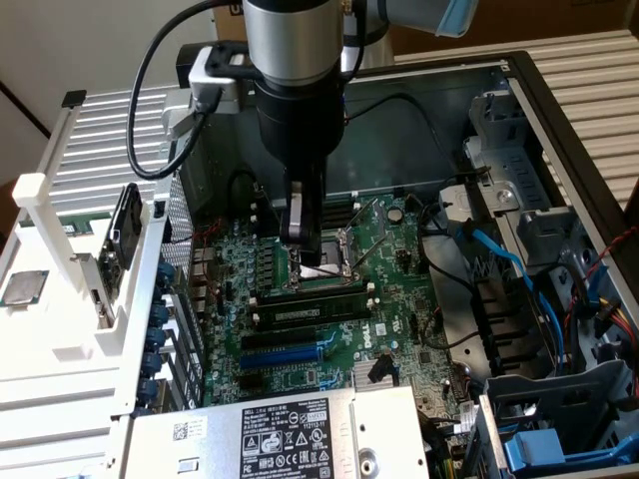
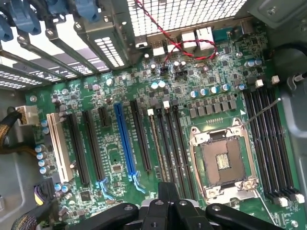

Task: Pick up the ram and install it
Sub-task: 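Press down the ram until it locks into place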

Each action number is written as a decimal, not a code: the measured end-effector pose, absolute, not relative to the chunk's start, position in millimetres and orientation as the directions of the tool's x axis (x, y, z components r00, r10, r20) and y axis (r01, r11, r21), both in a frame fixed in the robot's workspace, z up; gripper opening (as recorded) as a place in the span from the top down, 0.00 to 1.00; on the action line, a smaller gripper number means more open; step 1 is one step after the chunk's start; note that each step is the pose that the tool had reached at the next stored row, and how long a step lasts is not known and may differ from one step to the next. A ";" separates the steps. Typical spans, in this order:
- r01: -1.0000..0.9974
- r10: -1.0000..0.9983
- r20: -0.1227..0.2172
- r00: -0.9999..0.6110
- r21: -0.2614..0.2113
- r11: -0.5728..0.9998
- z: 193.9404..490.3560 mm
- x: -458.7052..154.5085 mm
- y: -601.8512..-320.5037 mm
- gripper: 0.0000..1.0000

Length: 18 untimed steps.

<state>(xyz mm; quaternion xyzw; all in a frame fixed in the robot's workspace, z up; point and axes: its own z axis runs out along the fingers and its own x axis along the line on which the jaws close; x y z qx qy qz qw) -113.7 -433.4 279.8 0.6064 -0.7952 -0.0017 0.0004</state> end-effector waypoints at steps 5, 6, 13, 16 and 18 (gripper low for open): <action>-0.939 -0.939 -0.001 -0.343 0.003 0.343 279.0 -113.7 -433.4 0.90; -0.933 -0.933 -0.001 -0.360 0.003 0.360 278.8 -113.7 -433.4 0.90; -0.888 -0.888 -0.001 -0.460 0.003 0.460 276.9 -113.7 -433.4 0.90; -0.871 -0.871 -0.001 -0.492 0.003 0.492 276.4 -113.7 -433.4 0.90; -0.856 -0.856 -0.001 -0.517 0.003 0.517 276.2 -113.7 -433.4 0.90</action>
